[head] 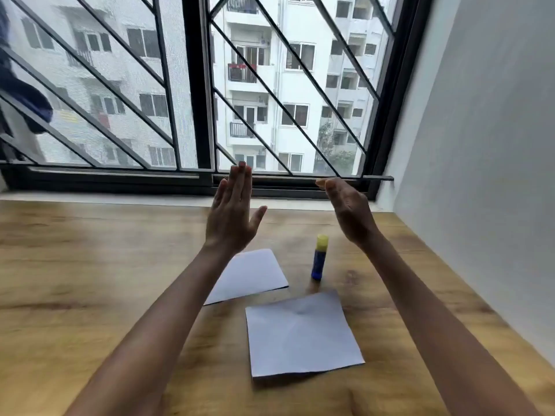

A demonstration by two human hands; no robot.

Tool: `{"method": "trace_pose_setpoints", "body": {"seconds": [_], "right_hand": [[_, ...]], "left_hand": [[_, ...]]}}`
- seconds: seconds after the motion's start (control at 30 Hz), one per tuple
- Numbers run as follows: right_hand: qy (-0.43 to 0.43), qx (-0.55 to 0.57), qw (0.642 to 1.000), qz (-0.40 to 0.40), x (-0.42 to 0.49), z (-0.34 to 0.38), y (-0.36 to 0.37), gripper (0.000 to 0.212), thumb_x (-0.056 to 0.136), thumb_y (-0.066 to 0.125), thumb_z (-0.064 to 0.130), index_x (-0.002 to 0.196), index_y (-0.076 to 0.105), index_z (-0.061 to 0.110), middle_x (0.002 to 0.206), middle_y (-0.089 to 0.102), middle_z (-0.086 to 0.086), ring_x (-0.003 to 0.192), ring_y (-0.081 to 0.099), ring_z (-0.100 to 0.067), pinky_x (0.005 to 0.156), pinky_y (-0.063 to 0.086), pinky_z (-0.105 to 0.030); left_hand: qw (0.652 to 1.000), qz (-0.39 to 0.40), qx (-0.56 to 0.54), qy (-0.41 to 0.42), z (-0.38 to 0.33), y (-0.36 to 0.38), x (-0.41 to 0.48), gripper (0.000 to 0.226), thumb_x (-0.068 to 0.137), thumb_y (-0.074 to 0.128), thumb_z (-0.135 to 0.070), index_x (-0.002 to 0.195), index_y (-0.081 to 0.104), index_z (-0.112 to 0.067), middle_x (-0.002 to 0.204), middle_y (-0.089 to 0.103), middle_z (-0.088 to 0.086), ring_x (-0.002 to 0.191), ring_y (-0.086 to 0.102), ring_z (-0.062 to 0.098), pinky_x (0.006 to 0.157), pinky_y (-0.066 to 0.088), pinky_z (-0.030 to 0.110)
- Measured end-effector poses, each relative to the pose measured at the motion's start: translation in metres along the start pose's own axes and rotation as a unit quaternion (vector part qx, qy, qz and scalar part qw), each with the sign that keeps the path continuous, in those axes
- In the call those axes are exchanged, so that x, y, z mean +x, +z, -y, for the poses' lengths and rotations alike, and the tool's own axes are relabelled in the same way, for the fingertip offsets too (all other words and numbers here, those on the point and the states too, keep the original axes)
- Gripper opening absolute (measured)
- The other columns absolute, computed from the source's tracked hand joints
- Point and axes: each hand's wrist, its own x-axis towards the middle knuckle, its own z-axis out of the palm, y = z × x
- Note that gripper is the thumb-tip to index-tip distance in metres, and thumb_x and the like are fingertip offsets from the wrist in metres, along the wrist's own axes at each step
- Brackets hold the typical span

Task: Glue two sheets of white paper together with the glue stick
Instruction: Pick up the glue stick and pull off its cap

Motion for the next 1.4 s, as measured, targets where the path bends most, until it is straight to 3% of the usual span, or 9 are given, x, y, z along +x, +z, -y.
{"method": "trace_pose_setpoints", "body": {"seconds": [0.2,0.43,0.67,0.77,0.83,0.97,1.07,1.3,1.4], "right_hand": [[0.051,0.024,0.994,0.09,-0.04,-0.002,-0.002,0.035,0.092,0.051,0.042,0.11,0.062,0.014,0.113,0.066,-0.007,0.097,0.06,-0.018,0.074,0.045,-0.02],[0.056,-0.031,0.996,0.057,-0.065,-0.005,0.01,0.033,0.083,0.069,0.032,0.107,0.063,0.01,0.102,0.064,-0.006,0.087,0.063,-0.02,0.063,0.043,-0.017],[0.031,-0.02,0.999,-0.02,-0.061,0.006,0.008,0.026,0.08,0.072,0.026,0.1,0.071,0.011,0.087,0.073,-0.006,0.075,0.064,-0.012,0.069,0.05,-0.019],[0.035,0.069,0.997,-0.004,-0.06,0.016,0.01,0.027,0.08,0.072,0.03,0.101,0.072,0.012,0.085,0.073,-0.004,0.076,0.065,-0.01,0.068,0.05,-0.012],[0.036,0.115,0.992,0.024,-0.062,0.025,0.016,0.025,0.08,0.073,0.029,0.099,0.072,0.013,0.085,0.073,-0.004,0.073,0.065,-0.007,0.071,0.052,-0.02],[0.033,0.156,0.986,0.05,-0.068,0.035,0.025,0.021,0.08,0.073,0.022,0.098,0.072,0.011,0.087,0.074,-0.005,0.076,0.067,-0.006,0.076,0.054,-0.025],[0.035,0.171,0.983,0.051,-0.069,0.034,0.026,0.019,0.081,0.072,0.018,0.097,0.072,0.009,0.083,0.072,-0.004,0.067,0.063,0.004,0.074,0.053,-0.024],[0.013,0.178,0.98,0.091,-0.074,0.033,0.031,0.017,0.084,0.068,0.01,0.101,0.07,0.007,0.096,0.073,-0.012,0.088,0.07,-0.019,0.086,0.057,-0.039],[-0.001,0.214,0.971,0.109,-0.076,0.033,0.031,0.017,0.087,0.062,0.005,0.099,0.068,0.015,0.097,0.071,-0.011,0.092,0.068,-0.018,0.086,0.056,-0.037]], "left_hand": [[0.998,0.038,-0.019,-0.035,-0.023,-0.018,-0.038,0.08,0.088,0.024,-0.053,0.148,-0.004,-0.009,0.157,-0.009,0.004,0.145,-0.01,0.017,0.116,-0.008,0.026],[0.985,0.093,-0.138,-0.038,-0.037,-0.035,-0.063,0.081,0.092,0.04,-0.049,0.148,-0.005,-0.011,0.156,-0.012,0.001,0.143,-0.014,0.011,0.116,-0.005,0.027],[0.932,0.132,-0.335,-0.051,-0.048,-0.044,-0.073,0.059,0.084,0.06,-0.041,0.135,0.047,-0.014,0.14,0.049,0.006,0.132,0.041,0.014,0.119,0.008,0.038],[0.881,0.154,-0.439,-0.084,-0.053,-0.048,-0.073,0.043,0.078,0.067,-0.042,0.114,0.067,-0.018,0.114,0.069,0.002,0.107,0.062,0.006,0.109,0.036,0.039],[0.846,0.167,-0.496,-0.108,-0.055,-0.048,-0.074,0.035,0.078,0.071,-0.033,0.106,0.07,-0.013,0.106,0.072,0.007,0.098,0.067,0.011,0.092,0.052,0.035],[0.828,0.151,-0.526,-0.118,-0.054,-0.048,-0.076,0.02,0.075,0.074,-0.021,0.088,0.073,-0.006,0.085,0.073,0.013,0.075,0.068,0.014,0.073,0.053,0.026],[0.799,0.146,-0.567,-0.136,-0.055,-0.049,-0.074,0.011,0.075,0.073,-0.018,0.085,0.073,-0.015,0.081,0.073,0.004,0.078,0.067,0.013,0.075,0.054,0.027],[0.787,0.191,-0.573,-0.126,-0.048,-0.047,-0.072,0.022,0.074,0.074,-0.01,0.092,0.07,0.002,0.087,0.071,0.019,0.08,0.065,0.022,0.078,0.052,0.033],[0.77,0.204,-0.591,-0.126,-0.045,-0.047,-0.072,0.022,0.075,0.07,-0.008,0.095,0.07,0.003,0.077,0.073,0.006,0.081,0.066,0.023,0.076,0.054,0.026]]}}
